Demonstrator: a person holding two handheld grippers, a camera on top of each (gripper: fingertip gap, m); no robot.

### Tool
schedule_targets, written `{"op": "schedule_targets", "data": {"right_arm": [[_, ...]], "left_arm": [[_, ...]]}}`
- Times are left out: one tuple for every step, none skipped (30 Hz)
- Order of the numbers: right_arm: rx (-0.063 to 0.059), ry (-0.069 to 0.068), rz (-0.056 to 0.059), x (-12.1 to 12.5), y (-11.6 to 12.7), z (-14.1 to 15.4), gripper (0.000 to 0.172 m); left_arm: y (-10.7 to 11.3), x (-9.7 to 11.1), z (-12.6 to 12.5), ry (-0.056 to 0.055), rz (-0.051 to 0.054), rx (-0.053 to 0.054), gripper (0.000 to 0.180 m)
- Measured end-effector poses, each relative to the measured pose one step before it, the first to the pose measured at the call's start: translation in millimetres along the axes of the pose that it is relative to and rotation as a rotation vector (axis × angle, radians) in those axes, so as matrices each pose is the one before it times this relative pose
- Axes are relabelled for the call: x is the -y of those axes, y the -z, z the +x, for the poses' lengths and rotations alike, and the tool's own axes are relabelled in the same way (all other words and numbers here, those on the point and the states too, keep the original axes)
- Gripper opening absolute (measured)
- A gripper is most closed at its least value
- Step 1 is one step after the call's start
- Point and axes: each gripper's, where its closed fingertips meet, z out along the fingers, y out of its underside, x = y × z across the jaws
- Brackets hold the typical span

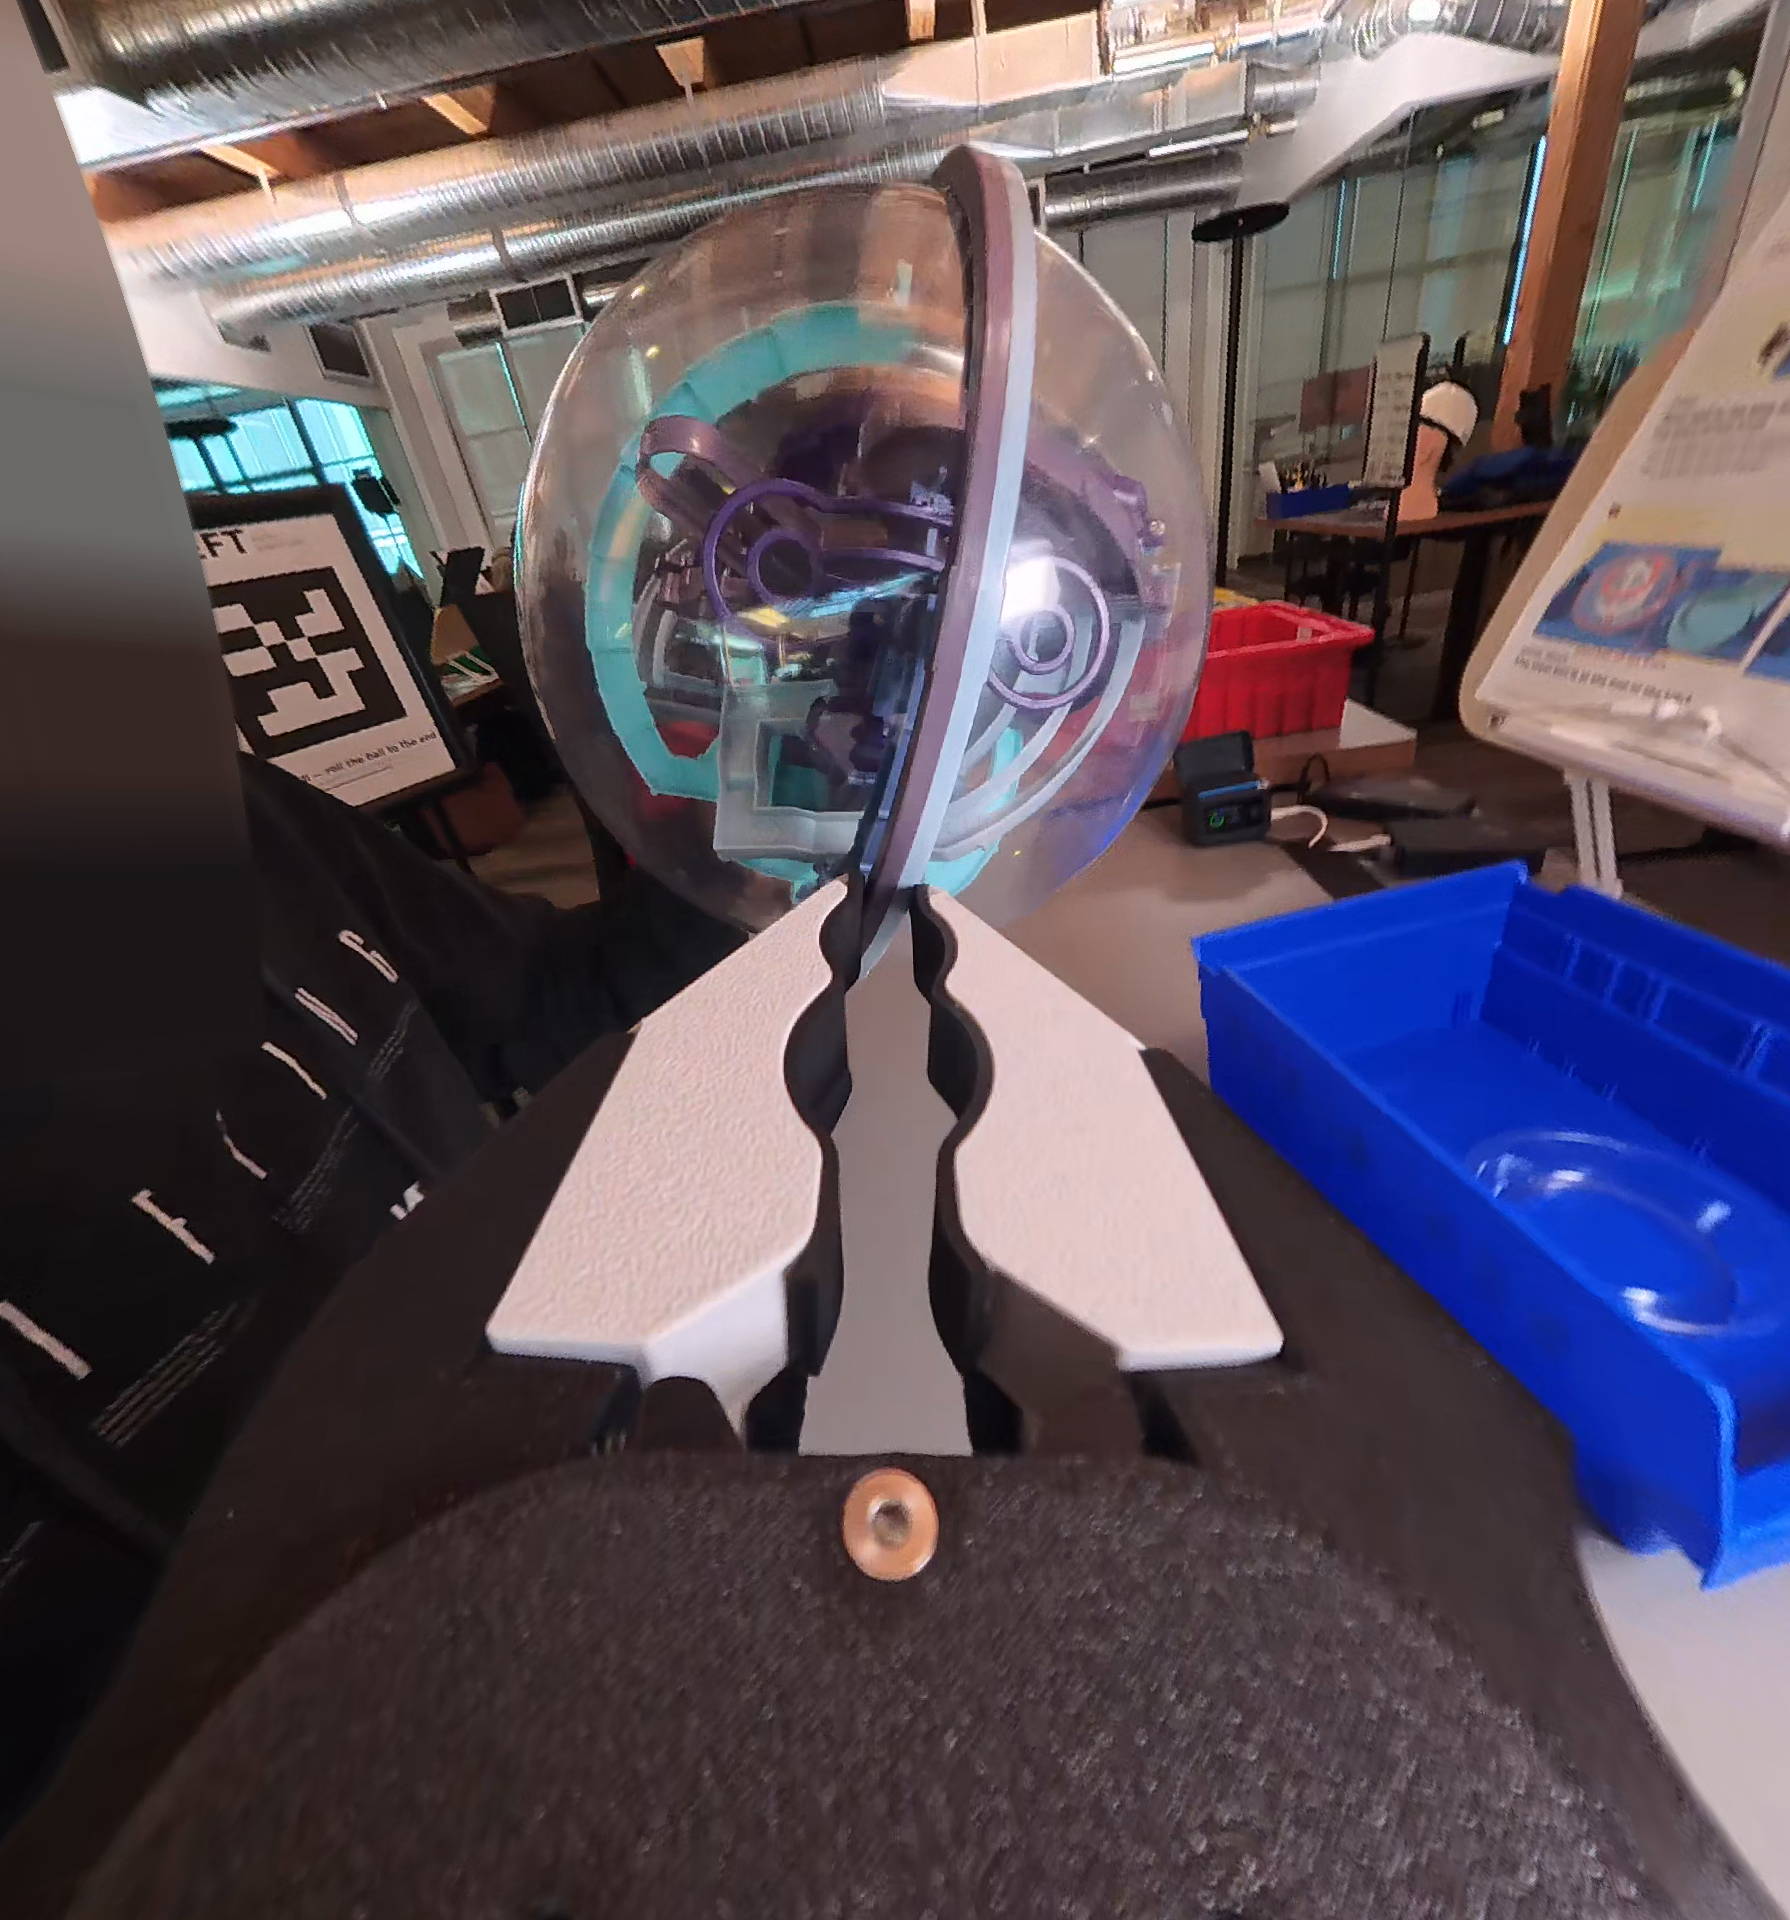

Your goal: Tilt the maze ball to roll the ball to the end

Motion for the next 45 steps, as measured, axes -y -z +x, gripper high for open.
{"op": "schedule_targets", "data": {"right_arm": [[-0.0002, 0.0255, 0.0077, 6.60, -2.16, -3.94, 0.006], [-0.0003, 0.0229, 0.0081, 6.68, -2.14, -4.02, 0.006], [-0.0004, 0.0206, 0.0079, 6.47, -1.92, -4.05, 0.006], [-0.0016, 0.0203, 0.0080, 6.41, -1.73, -3.81, 0.006], [-0.0023, 0.0186, 0.0082, 6.07, -1.51, -3.75, 0.005], [-0.0014, 0.0146, 0.0070, 5.70, -1.32, -3.76, 0.005], [-0.0008, 0.0130, 0.0072, 5.30, -1.33, -3.73, 0.006], [-0.0012, 0.0121, 0.0079, 4.98, -1.13, -3.73, 0.005], [-0.0014, 0.0101, 0.0072, 4.45, -0.99, -3.72, 0.005], [-0.0017, 0.0093, 0.0066, 4.11, -0.92, -3.70, 0.005], [-0.0022, 0.0110, 0.0058, 3.86, -0.72, -3.82, 0.005], [-0.0026, 0.0124, 0.0042, 3.60, -0.60, -3.65, 0.005], [-0.0024, 0.0136, 0.0035, 3.49, -0.38, -3.67, 0.005], [-0.0015, 0.0139, 0.0026, 3.55, -0.25, -3.78, 0.005], [-0.0004, 0.0127, 0.0007, 3.30, -0.24, -3.64, 0.005], [-0.0007, 0.0138, 0.0004, 3.31, -0.22, -3.48, 0.006], [-0.0014, 0.0139, -0.0008, 3.39, -0.19, -3.17, 0.006], [-0.0004, 0.0131, -0.0022, 3.31, -0.27, -3.19, 0.006], [-0.0005, 0.0134, -0.0016, 3.74, -0.23, -2.90, 0.006], [-0.0014, 0.0126, -0.0017, 3.85, -0.20, -2.55, 0.006], [-0.0008, 0.0116, -0.0028, 3.88, -0.25, -2.42, 0.006], [-0.0005, 0.0107, -0.0026, 4.13, -0.16, -2.28, 0.006], [-0.0003, 0.0104, -0.0020, 4.13, -0.20, -2.17, 0.006], [-0.0005, 0.0106, -0.0033, 4.07, -0.31, -2.16, 0.005], [-0.0010, 0.0115, -0.0043, 4.07, -0.30, -2.05, 0.006], [-0.0012, 0.0117, -0.0042, 4.10, -0.22, -1.87, 0.005], [-0.0012, 0.0112, -0.0047, 4.12, -0.34, -1.73, 0.006], [-0.0018, 0.0111, -0.0059, 4.05, -0.32, -1.52, 0.006], [-0.0027, 0.0112, -0.0063, 4.10, -0.35, -1.26, 0.006], [-0.0017, 0.0101, -0.0063, 4.11, -0.21, -1.25, 0.006], [-0.0017, 0.0091, -0.0068, 4.02, -0.11, -1.06, 0.005], [-0.0032, 0.0091, -0.0082, 3.81, -0.19, -0.78, 0.006], [-0.0040, 0.0093, -0.0094, 3.62, -0.09, -0.48, 0.006], [-0.0041, 0.0094, -0.0094, 3.57, -0.08, -0.54, 0.006], [-0.0042, 0.0088, -0.0104, 3.36, -0.15, -0.29, 0.006], [-0.0049, 0.0086, -0.0113, 3.21, -0.20, -0.07, 0.006], [-0.0056, 0.0086, -0.0114, 2.82, -0.26, 0.28, 0.006], [-0.0050, 0.0080, -0.0103, 2.69, -0.28, 0.46, 0.006], [-0.0039, 0.0049, -0.0093, 2.47, -0.31, 0.60, 0.006], [-0.0031, 0.0035, -0.0088, 2.28, -0.28, 0.54, 0.006], [-0.0032, 0.0043, -0.0084, 2.06, -0.27, 0.53, 0.006], [-0.0034, 0.0024, -0.0085, 1.89, -0.22, 0.60, 0.006], [-0.0028, -0.0005, -0.0083, 1.54, -0.27, 0.47, 0.006], [-0.0031, -0.0008, -0.0081, 1.33, -0.17, 0.59, 0.006], [-0.0028, -0.0008, -0.0081, 0.94, -0.10, 0.49, 0.006]], "left_arm": [[-0.70, 8.55, 4.46, -0.0259, 0.0031, -0.0044, 0.006], [-1.00, 8.76, 4.53, -0.0259, 0.0027, -0.0035, 0.005], [-1.14, 8.73, 4.62, -0.0264, 0.0023, -0.0030, 0.006], [-1.25, 8.15, 4.35, -0.0261, -0.0006, -0.0014, 0.006], [-1.38, 7.50, 4.29, -0.0243, -0.0031, 0.0000, 0.005], [-1.30, 7.24, 4.25, -0.0219, -0.0031, 0.0002, 0.005], [-1.31, 6.92, 4.35, -0.0184, -0.0020, -0.0014, 0.005], [-1.19, 6.63, 4.49, -0.0155, -0.0014, -0.0022, 0.006], [-1.16, 6.09, 4.35, -0.0144, -0.0007, -0.0018, 0.005], [-1.04, 5.42, 4.10, -0.0112, -0.0024, -0.0002, 0.005], [-0.83, 4.79, 4.37, -0.0122, -0.0017, -0.0014, 0.005], [-0.84, 4.31, 4.68, -0.0146, -0.0005, -0.0024, 0.006], [-0.67, 3.80, 4.84, -0.0142, -0.0005, -0.0039, 0.005], [-0.66, 3.52, 4.58, -0.0140, -0.0002, -0.0039, 0.005], [-0.73, 3.42, 4.35, -0.0130, 0.0008, -0.0036, 0.005], [-0.59, 3.33, 4.32, -0.0143, 0.0021, -0.0042, 0.006], [-0.62, 3.20, 3.85, -0.0125, 0.0017, -0.0028, 0.006], [-0.63, 3.33, 3.65, -0.0113, 0.0029, -0.0035, 0.006], [-0.60, 3.22, 3.30, -0.0092, 0.0027, -0.0032, 0.006], [-0.64, 3.13, 3.04, -0.0082, 0.0021, -0.0026, 0.006], [-0.60, 3.17, 2.82, -0.0094, 0.0028, -0.0022, 0.006], [-0.68, 3.17, 2.88, -0.0090, 0.0028, -0.0031, 0.006], [-0.59, 3.28, 2.80, -0.0095, 0.0031, -0.0030, 0.006], [-0.64, 3.18, 2.69, -0.0093, 0.0030, -0.0027, 0.006], [-0.69, 3.35, 2.67, -0.0090, 0.0027, -0.0028, 0.006], [-0.72, 3.37, 2.63, -0.0104, 0.0033, -0.0033, 0.006], [-0.68, 3.39, 2.37, -0.0102, 0.0040, -0.0030, 0.006], [-0.78, 3.58, 2.25, -0.0087, 0.0048, -0.0037, 0.006], [-0.75, 3.40, 1.94, -0.0082, 0.0057, -0.0031, 0.006], [-0.72, 3.24, 1.85, -0.0072, 0.0059, -0.0029, 0.006], [-0.63, 2.94, 1.76, -0.0063, 0.0060, -0.0035, 0.006], [-0.56, 2.49, 1.41, -0.0057, 0.0060, -0.0027, 0.006], [-0.42, 2.06, 1.09, -0.0058, 0.0066, -0.0019, 0.006], [-0.27, 2.01, 0.70, -0.0044, 0.0072, -0.0023, 0.006], [-0.26, 1.90, 0.57, -0.0039, 0.0087, -0.0027, 0.006], [-0.17, 1.80, 0.15, -0.0020, 0.0098, -0.0019, 0.006], [-0.01, 1.45, -0.33, 0.0008, 0.0080, -0.0010, 0.006], [-0.05, 1.20, -0.43, 0.0023, 0.0070, -0.0015, 0.006], [0.05, 0.98, -0.80, 0.0023, 0.0071, -0.0006, 0.006], [0.16, 0.73, -1.09, 0.0029, 0.0069, 0.0001, 0.006], [0.30, 0.59, -1.28, 0.0043, 0.0067, -0.0002, 0.006], [0.21, 0.32, -1.51, 0.0056, 0.0062, 0.0007, 0.006], [0.34, 0.05, -1.56, 0.0068, 0.0065, 0.0001, 0.006], [0.42, -0.10, -1.47, 0.0073, 0.0059, -0.0001, 0.006], [0.39, -0.49, -1.59, 0.0073, 0.0056, 0.0005, 0.006]]}}
